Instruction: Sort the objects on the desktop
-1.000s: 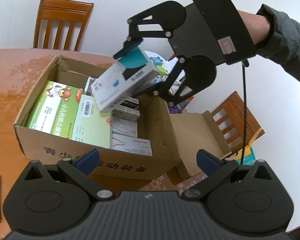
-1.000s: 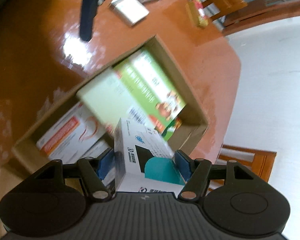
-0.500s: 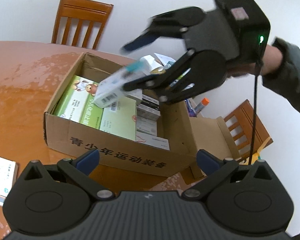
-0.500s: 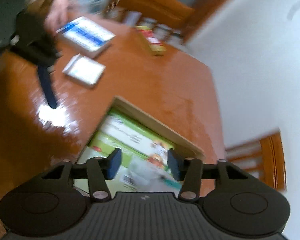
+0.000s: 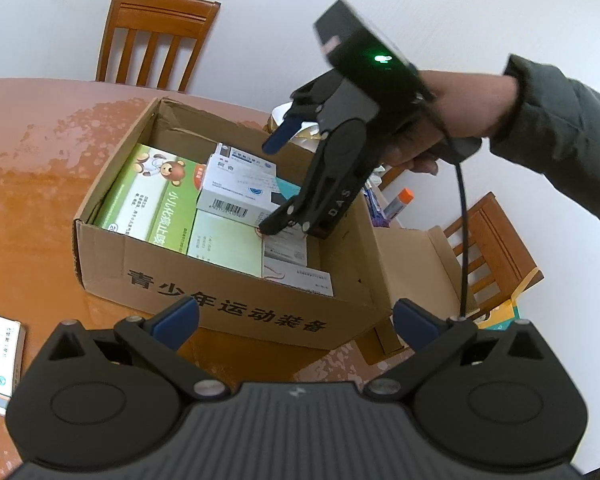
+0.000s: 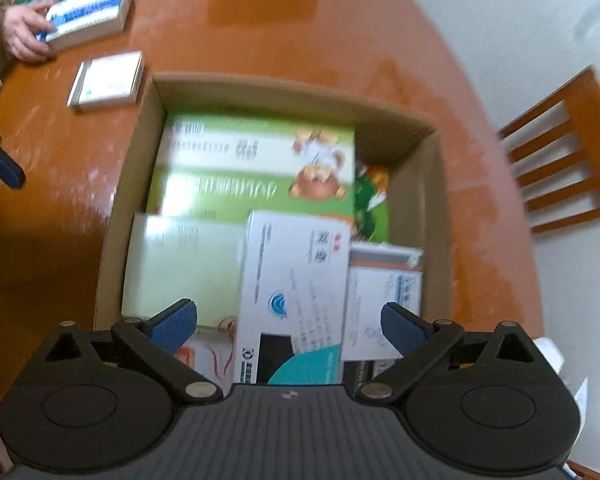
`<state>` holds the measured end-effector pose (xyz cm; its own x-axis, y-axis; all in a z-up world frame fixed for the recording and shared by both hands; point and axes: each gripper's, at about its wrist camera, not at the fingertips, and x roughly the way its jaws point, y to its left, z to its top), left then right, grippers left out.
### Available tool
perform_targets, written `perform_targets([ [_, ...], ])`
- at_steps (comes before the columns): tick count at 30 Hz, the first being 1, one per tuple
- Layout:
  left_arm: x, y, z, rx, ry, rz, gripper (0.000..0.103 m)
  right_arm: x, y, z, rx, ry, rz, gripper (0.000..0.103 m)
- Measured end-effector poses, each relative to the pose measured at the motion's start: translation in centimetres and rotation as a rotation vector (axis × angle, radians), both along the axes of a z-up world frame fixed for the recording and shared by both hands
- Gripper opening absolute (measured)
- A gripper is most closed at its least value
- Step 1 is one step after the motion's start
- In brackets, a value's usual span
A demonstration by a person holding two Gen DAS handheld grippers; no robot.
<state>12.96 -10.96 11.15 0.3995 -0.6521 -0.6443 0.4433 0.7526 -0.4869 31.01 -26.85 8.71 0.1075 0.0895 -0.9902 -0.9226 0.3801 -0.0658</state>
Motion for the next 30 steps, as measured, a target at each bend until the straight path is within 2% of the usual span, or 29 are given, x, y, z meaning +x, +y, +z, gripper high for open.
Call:
perform_targets([
  [3,0.0,0.1,0.0,0.001,0.001,0.003,0.103,0.9,0.3,-0.8,-0.013,0.054,-0.011,0.098],
  [5,0.0,0.2,0.0,0.001,0.000,0.011,0.103,1.6,0.3,-1.1,-0.019,0.091,-0.041,0.090],
  [9,0.7,0.0,0.4,0.030,-0.029,0.031,0.103,2.7,0.1,-2.2,-0.049,0.137,-0.091,0.085],
  [12,1.9,-0.1,0.8,0.012,-0.079,0.036,0.103,2.9,-0.1,-2.7,-0.040,0.169,-0.104,0.074],
  [13,2.3,-0.1,0.9,0.001,-0.096,0.041,0.103,2.8,-0.1,-2.7,-0.027,0.186,-0.103,0.066],
  [17,4.2,-0.2,0.9,-0.011,-0.135,0.053,0.103,1.9,0.1,-2.2,-0.007,0.176,-0.075,0.066],
  [24,7.6,0.9,-0.3,-0.032,-0.086,0.054,0.103,0.6,2.0,0.4,0.071,0.120,-0.011,0.065],
  [30,7.2,2.3,-0.9,-0.028,-0.073,0.067,0.103,0.6,5.3,-0.1,0.004,0.093,0.173,0.065],
])
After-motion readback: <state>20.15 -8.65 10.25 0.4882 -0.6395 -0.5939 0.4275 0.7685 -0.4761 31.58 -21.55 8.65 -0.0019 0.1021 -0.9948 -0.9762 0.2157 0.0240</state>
